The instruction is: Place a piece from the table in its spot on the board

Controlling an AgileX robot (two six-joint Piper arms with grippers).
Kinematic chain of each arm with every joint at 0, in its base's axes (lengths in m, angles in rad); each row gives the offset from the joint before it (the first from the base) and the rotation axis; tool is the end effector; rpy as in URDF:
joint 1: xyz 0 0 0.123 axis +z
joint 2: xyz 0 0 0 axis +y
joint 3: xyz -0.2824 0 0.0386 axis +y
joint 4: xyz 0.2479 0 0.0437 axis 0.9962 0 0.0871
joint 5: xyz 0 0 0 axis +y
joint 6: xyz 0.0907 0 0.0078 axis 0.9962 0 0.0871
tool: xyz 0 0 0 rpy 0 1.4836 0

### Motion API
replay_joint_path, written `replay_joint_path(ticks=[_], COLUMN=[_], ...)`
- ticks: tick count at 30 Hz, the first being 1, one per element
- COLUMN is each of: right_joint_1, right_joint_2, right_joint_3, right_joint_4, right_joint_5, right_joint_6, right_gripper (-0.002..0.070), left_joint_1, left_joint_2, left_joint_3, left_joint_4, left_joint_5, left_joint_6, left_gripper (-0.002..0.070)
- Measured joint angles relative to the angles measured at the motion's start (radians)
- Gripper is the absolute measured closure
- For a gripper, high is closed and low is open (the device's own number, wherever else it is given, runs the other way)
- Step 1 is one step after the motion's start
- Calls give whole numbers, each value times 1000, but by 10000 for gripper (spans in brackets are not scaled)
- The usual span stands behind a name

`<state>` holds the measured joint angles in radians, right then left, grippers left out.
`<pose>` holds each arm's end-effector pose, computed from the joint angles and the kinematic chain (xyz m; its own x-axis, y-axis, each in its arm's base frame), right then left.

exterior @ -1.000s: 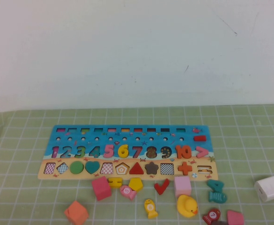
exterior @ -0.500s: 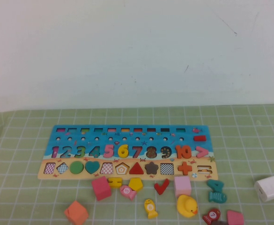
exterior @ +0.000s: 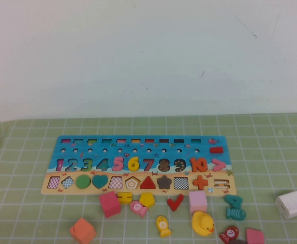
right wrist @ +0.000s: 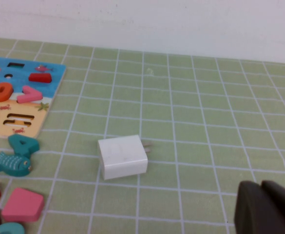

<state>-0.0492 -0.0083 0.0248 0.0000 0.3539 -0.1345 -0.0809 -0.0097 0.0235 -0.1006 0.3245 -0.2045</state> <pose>0.0532 -0.0026 0.1733 -0.2832 -0.1203 -0.9515 0.0113 0.9916 -0.1288 0.0534 -0.0073 0.1765 -0.2682 -0.2745 -0.9234 0.0340 0.9553 -0.2938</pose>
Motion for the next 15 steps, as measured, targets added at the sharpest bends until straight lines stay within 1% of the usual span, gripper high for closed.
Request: replay_joint_path(ticks=[6, 15], right_joint_1=[0, 0], right_joint_2=[0, 0], right_joint_3=[0, 0], right_joint_4=[0, 0], right_joint_5=[0, 0], right_joint_6=[0, 0], right_gripper=[678, 678], left_joint_1=[0, 0], left_joint_2=[0, 0], left_joint_3=[0, 0], left_joint_4=[3, 41], left_joint_5=[0, 0], left_joint_6=[0, 0], left_gripper=[676, 676])
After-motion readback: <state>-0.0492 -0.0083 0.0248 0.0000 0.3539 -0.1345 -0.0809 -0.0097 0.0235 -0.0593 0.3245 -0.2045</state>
